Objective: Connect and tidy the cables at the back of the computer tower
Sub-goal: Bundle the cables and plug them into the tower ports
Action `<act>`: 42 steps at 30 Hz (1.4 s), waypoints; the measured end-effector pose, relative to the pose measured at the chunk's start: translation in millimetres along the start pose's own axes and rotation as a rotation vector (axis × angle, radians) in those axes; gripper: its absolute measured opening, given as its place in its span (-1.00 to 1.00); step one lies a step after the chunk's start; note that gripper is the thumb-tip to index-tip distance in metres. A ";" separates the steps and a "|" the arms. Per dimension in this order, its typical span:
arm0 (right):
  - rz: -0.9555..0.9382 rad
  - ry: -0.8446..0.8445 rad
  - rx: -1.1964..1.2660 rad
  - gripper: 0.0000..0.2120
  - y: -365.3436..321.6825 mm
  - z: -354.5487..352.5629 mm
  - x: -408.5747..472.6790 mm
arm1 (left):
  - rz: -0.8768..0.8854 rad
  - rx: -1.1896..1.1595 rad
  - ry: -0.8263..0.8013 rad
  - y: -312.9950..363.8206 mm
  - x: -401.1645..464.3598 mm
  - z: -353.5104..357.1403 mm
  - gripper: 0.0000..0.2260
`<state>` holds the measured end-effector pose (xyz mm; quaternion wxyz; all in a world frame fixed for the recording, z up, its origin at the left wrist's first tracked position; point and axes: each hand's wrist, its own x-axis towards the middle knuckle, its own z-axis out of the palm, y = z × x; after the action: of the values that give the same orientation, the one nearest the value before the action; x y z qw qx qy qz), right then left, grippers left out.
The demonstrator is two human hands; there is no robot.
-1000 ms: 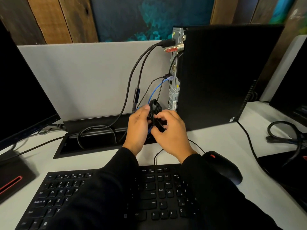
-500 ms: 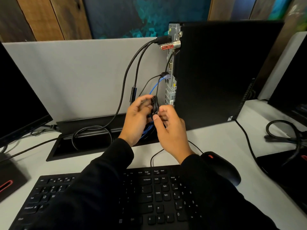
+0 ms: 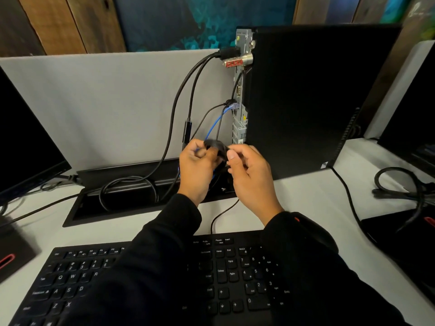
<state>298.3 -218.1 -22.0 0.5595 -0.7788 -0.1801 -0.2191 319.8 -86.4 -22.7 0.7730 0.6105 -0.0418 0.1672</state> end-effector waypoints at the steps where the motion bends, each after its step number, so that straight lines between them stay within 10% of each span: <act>1: -0.010 -0.005 -0.005 -0.82 -1.8 -2.2 0.6 | -0.039 -0.063 -0.012 -0.5 -0.7 -0.6 -0.91; 10: -0.008 -0.138 -0.071 -0.47 -5.0 7.8 -3.7 | -0.177 -0.149 0.041 -11.3 -12.5 -13.1 -0.86; 18: -0.012 0.022 -0.293 -0.67 -8.0 9.4 9.4 | -0.278 0.117 0.005 -12.4 -21.3 -19.6 -0.76; 23: -0.018 -0.062 -0.396 -0.65 -8.1 7.9 13.0 | 0.132 0.693 0.079 -3.5 -12.8 -20.2 -0.41; 28: -0.042 -0.027 -0.350 -0.67 -10.7 2.2 12.5 | 0.416 1.214 0.053 6.3 -4.5 -21.9 -0.84; 36: 0.079 0.196 -0.273 -0.70 -0.3 2.5 -13.8 | 0.250 0.959 0.097 -24.2 -20.7 -38.6 -0.81; 42: 0.233 0.017 -0.402 -0.64 10.2 -0.6 -24.9 | 0.195 0.713 0.013 -21.2 -23.5 -33.7 -0.67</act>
<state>282.7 -222.7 -43.4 0.4160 -0.8883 -0.0370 -0.1912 299.5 -63.2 -57.2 0.4923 0.8336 -0.0338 0.2483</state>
